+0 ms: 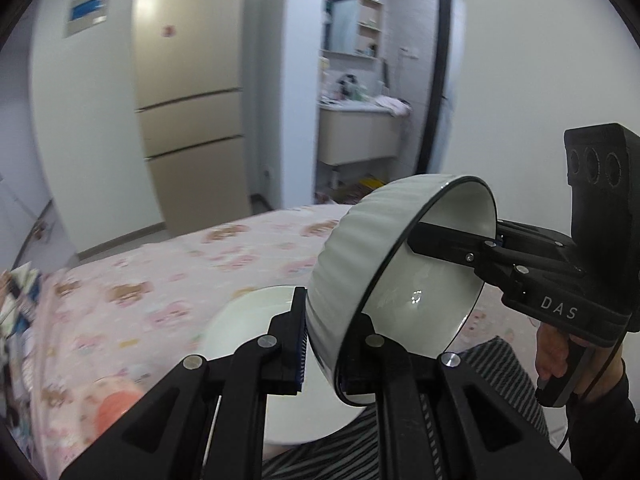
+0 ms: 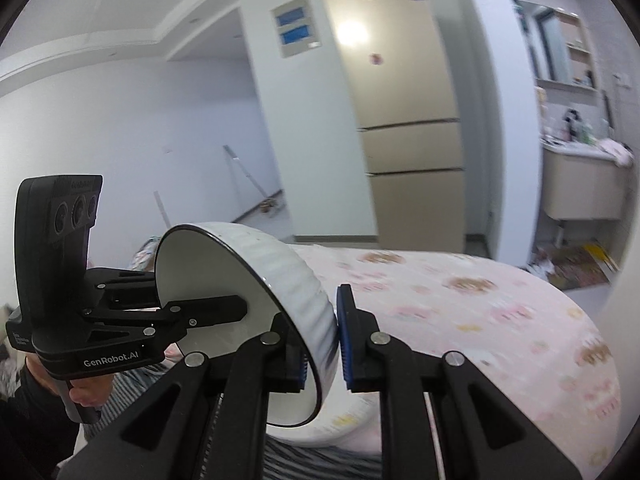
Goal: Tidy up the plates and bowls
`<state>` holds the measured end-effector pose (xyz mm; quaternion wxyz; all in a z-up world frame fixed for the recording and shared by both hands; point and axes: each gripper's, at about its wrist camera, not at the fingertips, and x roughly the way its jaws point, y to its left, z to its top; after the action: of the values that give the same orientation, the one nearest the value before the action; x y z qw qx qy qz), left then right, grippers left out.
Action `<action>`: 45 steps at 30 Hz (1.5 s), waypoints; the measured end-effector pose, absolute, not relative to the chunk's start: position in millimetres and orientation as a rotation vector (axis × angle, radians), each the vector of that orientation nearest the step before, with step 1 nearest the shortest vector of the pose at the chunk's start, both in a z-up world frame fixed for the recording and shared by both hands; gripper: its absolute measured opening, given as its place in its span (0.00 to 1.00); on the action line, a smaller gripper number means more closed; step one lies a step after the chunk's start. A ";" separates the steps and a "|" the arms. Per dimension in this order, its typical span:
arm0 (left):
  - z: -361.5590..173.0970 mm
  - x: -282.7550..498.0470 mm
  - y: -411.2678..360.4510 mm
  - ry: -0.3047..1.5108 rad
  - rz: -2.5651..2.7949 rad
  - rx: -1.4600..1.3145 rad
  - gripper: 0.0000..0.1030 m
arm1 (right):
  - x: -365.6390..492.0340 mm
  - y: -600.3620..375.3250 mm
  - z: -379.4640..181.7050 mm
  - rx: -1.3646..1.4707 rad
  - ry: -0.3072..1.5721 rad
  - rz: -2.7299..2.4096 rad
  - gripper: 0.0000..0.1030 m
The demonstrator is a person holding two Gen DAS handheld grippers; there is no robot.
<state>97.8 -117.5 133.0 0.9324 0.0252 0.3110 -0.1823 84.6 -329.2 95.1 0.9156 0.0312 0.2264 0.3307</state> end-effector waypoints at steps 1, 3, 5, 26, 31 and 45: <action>136.0 93.5 -105.6 0.627 -0.352 0.039 0.12 | 85.2 -316.5 98.3 0.059 0.461 0.704 0.12; 141.4 84.7 -79.8 0.615 -0.311 0.016 0.12 | 85.1 -294.3 102.8 0.044 0.456 0.742 0.12; 144.8 78.1 -61.2 0.602 -0.280 0.003 0.12 | 86.3 -272.7 106.5 0.032 0.451 0.780 0.12; 118.2 49.5 67.1 0.612 -0.023 -0.065 0.12 | 108.4 -134.5 81.3 -0.058 0.530 1.021 0.12; 99.0 52.1 74.2 0.644 0.014 -0.072 0.12 | 115.5 -125.8 59.8 -0.051 0.588 1.049 0.12; 57.8 65.0 103.2 0.710 0.077 -0.123 0.12 | 132.4 -84.2 10.6 -0.083 0.735 1.089 0.12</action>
<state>65.0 103.2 57.8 0.9350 -0.0599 0.3474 0.0376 132.4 -84.2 10.6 0.7912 -0.0384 0.3415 0.5060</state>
